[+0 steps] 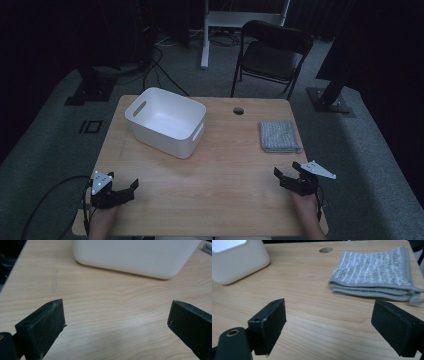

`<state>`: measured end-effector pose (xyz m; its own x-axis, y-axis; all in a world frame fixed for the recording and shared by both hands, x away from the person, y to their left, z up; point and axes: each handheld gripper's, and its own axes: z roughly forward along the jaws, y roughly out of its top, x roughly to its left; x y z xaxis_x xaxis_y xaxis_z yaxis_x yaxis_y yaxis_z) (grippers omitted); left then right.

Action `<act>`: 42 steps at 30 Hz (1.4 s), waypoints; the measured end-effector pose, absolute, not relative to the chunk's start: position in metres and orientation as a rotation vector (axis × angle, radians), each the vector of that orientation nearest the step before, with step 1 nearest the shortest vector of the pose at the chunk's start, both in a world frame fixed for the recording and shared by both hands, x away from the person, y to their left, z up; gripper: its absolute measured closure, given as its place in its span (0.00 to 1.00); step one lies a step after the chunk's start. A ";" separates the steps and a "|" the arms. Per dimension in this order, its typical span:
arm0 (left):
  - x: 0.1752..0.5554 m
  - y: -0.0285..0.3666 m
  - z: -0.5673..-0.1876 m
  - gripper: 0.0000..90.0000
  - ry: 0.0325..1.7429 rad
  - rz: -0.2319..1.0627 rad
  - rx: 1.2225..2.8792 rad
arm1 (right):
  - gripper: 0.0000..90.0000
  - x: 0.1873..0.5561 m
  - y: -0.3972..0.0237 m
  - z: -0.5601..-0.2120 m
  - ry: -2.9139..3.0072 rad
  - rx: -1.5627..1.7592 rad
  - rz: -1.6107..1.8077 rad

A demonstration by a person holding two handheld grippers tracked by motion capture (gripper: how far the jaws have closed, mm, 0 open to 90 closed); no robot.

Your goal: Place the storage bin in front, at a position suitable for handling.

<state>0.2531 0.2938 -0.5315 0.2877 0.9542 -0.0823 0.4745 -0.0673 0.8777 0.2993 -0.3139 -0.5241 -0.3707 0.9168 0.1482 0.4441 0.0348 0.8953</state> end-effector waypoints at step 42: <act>0.256 0.288 -0.535 0.01 1.304 0.646 1.719 | 0.14 0.360 -0.235 -0.475 2.037 1.177 1.424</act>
<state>0.2555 0.2880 -0.5348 0.3196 0.9430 -0.0926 0.4977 -0.0839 0.8633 0.3600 -0.2346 -0.4754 -0.5718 0.8078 0.1433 0.4120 0.1317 0.9016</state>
